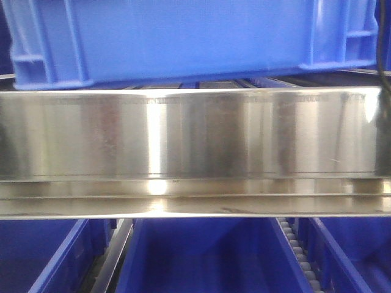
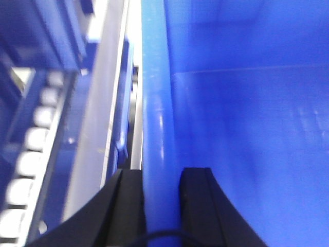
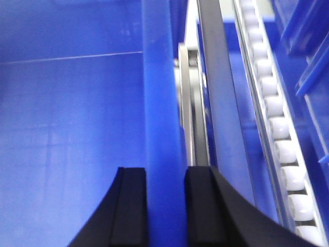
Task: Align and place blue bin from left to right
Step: 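Lift the blue bin with both grippers and pull it off the shelf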
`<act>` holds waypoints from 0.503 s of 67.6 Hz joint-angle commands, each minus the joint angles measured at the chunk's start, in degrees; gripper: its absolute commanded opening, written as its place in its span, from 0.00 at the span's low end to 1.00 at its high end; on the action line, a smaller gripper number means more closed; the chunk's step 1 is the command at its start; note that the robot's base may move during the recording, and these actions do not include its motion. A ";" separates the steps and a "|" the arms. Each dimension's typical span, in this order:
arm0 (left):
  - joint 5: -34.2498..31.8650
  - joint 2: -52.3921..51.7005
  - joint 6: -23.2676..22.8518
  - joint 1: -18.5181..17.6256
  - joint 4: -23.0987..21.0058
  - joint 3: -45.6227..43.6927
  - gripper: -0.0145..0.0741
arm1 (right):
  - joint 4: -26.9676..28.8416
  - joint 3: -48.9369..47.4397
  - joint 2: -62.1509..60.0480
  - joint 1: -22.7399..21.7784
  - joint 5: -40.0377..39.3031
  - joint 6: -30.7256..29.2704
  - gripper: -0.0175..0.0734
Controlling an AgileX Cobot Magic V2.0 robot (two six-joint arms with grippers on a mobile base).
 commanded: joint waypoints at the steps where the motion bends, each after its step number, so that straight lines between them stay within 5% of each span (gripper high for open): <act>1: -1.85 -3.22 -0.19 -0.83 0.32 -0.83 0.04 | -0.99 -1.17 -2.46 0.36 -3.20 0.40 0.12; 34: 3.13 -6.10 -1.69 -5.12 0.20 -0.83 0.04 | -2.94 2.39 -8.66 0.36 -3.20 0.17 0.10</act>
